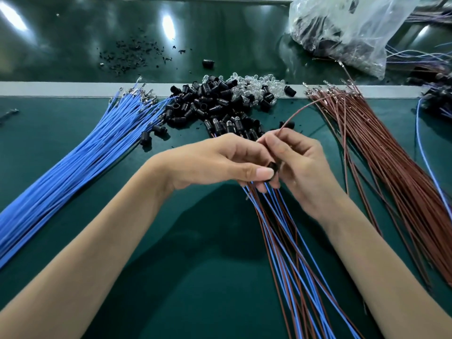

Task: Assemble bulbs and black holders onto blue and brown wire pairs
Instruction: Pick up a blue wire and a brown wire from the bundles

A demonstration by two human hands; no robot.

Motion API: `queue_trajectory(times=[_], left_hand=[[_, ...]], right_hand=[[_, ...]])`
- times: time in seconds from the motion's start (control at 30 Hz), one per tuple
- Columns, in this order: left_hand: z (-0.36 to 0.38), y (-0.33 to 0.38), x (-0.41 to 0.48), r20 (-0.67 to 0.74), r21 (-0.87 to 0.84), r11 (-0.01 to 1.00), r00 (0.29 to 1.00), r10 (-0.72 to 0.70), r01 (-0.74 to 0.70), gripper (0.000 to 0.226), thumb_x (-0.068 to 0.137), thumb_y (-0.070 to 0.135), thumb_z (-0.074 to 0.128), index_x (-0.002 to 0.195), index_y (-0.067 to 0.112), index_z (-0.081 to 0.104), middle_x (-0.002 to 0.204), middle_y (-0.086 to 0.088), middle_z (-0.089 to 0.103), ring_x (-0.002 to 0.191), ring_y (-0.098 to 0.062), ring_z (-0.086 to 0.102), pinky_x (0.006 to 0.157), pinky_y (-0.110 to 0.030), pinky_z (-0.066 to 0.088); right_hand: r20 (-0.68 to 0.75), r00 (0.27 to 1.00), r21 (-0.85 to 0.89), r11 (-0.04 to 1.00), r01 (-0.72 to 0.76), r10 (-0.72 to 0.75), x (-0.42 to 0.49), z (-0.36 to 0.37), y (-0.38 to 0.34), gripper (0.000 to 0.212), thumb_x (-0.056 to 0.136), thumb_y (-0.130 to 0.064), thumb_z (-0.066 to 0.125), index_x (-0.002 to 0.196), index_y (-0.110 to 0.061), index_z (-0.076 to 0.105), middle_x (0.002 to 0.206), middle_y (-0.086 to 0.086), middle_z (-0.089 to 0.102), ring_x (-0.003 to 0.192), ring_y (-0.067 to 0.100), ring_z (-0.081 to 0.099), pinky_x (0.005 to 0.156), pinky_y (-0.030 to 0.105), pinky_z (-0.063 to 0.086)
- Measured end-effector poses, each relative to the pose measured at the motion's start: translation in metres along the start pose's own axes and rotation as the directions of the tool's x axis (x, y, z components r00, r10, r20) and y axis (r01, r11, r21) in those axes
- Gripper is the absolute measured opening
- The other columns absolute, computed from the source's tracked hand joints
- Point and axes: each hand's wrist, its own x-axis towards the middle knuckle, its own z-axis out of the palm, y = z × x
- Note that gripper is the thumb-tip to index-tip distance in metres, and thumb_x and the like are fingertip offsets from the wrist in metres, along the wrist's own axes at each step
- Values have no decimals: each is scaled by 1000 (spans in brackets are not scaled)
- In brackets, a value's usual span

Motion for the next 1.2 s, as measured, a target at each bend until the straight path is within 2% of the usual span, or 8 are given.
queue_trajectory(times=[0.1,0.17,0.27,0.4,0.53,0.8,1.03,1.2], left_hand=[[-11,-2,-4,-24,133,989,998,-54,56,34,80,25,62,106,1,65,105,-13,69,93,-10,62,84,-23,49],[-22,-2,-9,-74,158,984,995,-67,78,39,77,26,65,106,1,65,107,-13,69,96,-12,63,88,-22,49],[-37,-5,-18,-120,178,977,988,-96,116,38,72,28,69,100,2,65,102,-11,71,92,-10,64,85,-19,49],[-42,-5,-23,-111,193,969,985,-132,151,32,68,30,76,90,9,66,87,-2,70,76,-2,61,73,-13,46],[-34,-4,-18,-108,177,971,984,-144,161,26,70,28,73,89,12,67,81,6,68,67,4,59,66,-8,43],[-29,-4,-14,-75,194,967,985,-155,167,26,71,32,72,90,15,69,85,3,71,71,1,62,69,-10,45],[-31,-6,-15,-69,199,964,984,-163,173,26,71,33,72,90,15,70,86,2,71,70,2,61,69,-10,45],[-29,-6,-13,-69,207,963,984,-162,173,24,73,34,74,88,17,70,82,5,70,67,3,59,66,-9,43]], right_hand=[[-148,973,-176,973,152,-179,0,-1,1,21,91,-22,57,75,-24,72,65,-3,61,55,10,53,54,19,45],[-203,936,-172,952,255,-288,0,-3,-2,26,96,-18,50,77,-24,67,70,-3,66,56,11,60,54,19,48],[-214,904,-165,926,341,-371,-1,-2,-6,22,101,-14,41,84,-16,55,72,-2,69,58,12,64,54,20,50],[-205,899,-164,919,358,-387,-4,3,-5,19,101,-13,41,86,-14,53,73,-2,69,59,14,66,55,21,51],[-170,901,-180,911,370,-399,-6,7,-3,19,101,-12,41,88,-16,54,74,-3,69,59,14,67,56,21,52],[-132,905,-247,898,365,-404,-7,13,2,18,100,-12,45,88,-21,55,75,-2,68,60,16,67,57,22,53],[-165,885,-277,881,383,-436,-6,9,-2,17,101,-10,44,90,-19,53,75,-4,67,60,15,67,57,22,52],[-120,910,-305,887,346,-396,-8,14,2,17,100,-10,47,88,-19,55,74,-3,68,60,14,67,57,22,53]])
